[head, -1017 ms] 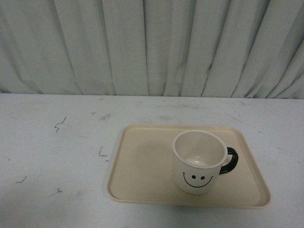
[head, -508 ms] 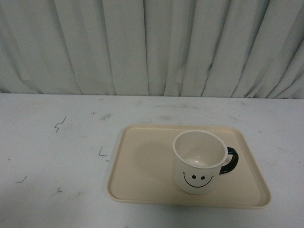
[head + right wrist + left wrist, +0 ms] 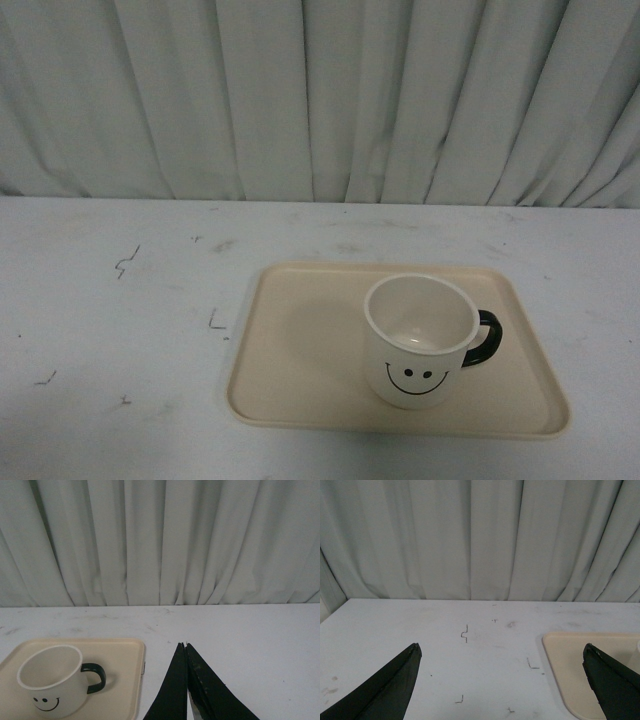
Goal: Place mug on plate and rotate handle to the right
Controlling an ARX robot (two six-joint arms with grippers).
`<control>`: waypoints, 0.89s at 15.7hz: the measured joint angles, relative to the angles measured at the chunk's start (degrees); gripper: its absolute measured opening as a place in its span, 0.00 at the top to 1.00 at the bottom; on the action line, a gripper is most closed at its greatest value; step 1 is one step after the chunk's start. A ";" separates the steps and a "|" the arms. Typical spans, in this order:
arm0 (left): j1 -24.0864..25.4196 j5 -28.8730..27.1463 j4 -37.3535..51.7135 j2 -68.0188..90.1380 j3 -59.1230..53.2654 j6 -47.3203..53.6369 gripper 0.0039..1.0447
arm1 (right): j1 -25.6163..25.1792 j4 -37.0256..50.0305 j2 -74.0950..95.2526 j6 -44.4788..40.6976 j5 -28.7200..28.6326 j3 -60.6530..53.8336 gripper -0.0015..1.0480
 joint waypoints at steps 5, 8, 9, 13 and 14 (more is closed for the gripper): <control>0.00 0.02 0.00 0.00 0.00 0.00 0.06 | 0.00 -11.23 -8.09 0.02 -0.13 0.00 0.98; 0.00 -0.02 0.02 0.00 0.00 0.00 0.06 | 0.00 -13.62 -12.61 0.04 0.00 0.00 0.98; 0.00 -0.02 0.02 0.00 0.00 0.00 0.06 | 0.00 -13.20 -12.70 0.02 -0.02 0.00 0.96; 0.00 0.00 0.02 0.00 0.00 0.00 0.06 | 0.00 -13.31 -12.68 0.02 -0.02 0.00 0.60; 0.00 0.00 0.00 0.00 0.00 0.00 0.06 | 0.00 -13.33 -12.68 0.02 -0.02 0.00 0.53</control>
